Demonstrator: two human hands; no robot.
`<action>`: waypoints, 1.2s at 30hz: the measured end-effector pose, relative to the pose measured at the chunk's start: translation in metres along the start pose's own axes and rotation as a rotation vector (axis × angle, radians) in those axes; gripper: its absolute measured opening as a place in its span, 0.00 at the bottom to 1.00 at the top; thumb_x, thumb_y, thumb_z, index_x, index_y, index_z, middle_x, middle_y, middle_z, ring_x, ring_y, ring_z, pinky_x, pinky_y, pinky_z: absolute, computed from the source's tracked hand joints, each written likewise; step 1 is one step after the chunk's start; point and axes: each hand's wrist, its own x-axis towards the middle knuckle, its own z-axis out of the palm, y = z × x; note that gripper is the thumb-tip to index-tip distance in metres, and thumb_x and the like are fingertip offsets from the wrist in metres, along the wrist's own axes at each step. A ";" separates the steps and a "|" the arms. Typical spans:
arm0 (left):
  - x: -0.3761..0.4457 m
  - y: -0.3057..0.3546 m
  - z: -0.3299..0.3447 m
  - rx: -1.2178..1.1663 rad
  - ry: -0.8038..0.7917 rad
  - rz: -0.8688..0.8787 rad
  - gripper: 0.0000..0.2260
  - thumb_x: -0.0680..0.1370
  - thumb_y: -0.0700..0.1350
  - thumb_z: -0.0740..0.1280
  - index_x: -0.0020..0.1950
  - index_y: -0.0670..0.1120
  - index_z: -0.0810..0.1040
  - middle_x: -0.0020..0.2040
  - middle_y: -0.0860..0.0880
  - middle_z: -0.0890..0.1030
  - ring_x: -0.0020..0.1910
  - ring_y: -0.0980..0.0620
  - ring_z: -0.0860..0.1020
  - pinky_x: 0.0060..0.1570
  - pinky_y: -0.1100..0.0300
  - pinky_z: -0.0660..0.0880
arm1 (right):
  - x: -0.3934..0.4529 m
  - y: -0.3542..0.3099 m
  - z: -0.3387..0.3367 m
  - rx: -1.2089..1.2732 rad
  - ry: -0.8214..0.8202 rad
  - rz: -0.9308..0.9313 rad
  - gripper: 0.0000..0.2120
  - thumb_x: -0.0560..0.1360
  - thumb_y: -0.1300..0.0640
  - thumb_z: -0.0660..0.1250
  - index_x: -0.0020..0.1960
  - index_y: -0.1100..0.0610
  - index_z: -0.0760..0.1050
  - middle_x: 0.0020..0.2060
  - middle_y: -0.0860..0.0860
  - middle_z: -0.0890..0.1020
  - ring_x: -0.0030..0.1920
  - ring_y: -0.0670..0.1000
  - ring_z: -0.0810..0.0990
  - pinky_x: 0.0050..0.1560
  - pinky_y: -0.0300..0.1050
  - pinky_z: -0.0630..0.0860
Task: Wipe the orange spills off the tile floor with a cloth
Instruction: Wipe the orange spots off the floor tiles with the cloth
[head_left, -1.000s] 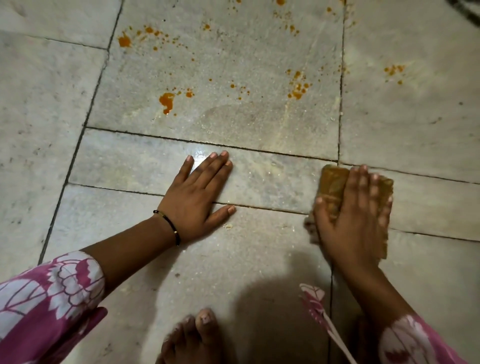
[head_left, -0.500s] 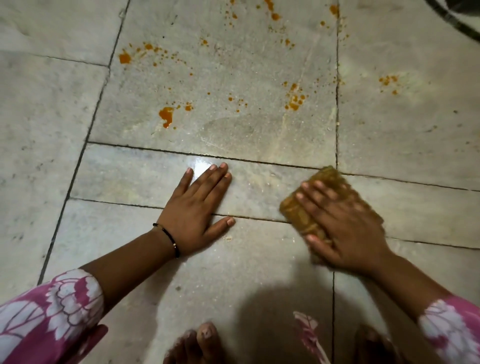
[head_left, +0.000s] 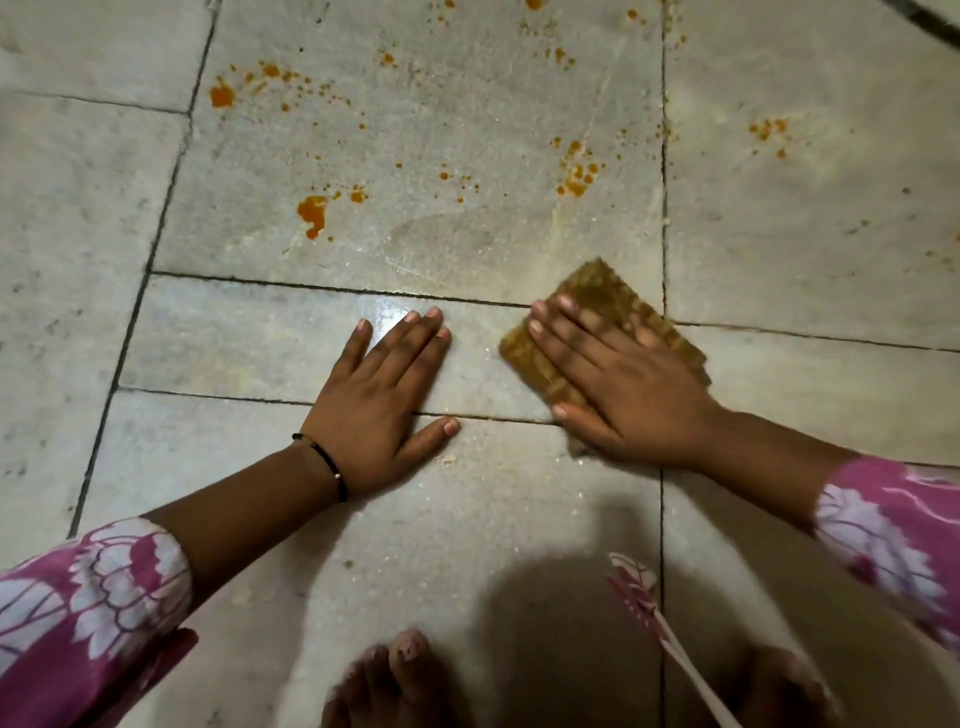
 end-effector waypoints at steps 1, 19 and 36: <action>0.000 0.000 0.000 -0.005 0.005 -0.005 0.34 0.76 0.64 0.51 0.76 0.44 0.56 0.77 0.46 0.55 0.76 0.49 0.53 0.73 0.44 0.48 | -0.016 0.012 -0.002 -0.019 -0.042 -0.081 0.35 0.77 0.37 0.48 0.77 0.55 0.49 0.77 0.50 0.52 0.76 0.50 0.48 0.67 0.57 0.59; 0.052 0.010 -0.066 0.299 -0.103 0.294 0.30 0.72 0.54 0.59 0.70 0.41 0.67 0.72 0.42 0.67 0.70 0.45 0.62 0.67 0.43 0.62 | -0.035 0.063 -0.009 -0.186 -0.054 -0.317 0.40 0.73 0.35 0.53 0.73 0.63 0.59 0.73 0.59 0.59 0.72 0.58 0.62 0.69 0.55 0.52; 0.179 0.153 -0.024 -0.202 -0.033 -0.245 0.39 0.72 0.65 0.41 0.77 0.43 0.49 0.78 0.46 0.48 0.76 0.49 0.50 0.73 0.50 0.45 | -0.025 0.119 -0.016 0.072 0.071 0.353 0.35 0.76 0.40 0.46 0.76 0.59 0.51 0.76 0.57 0.53 0.76 0.54 0.49 0.73 0.55 0.41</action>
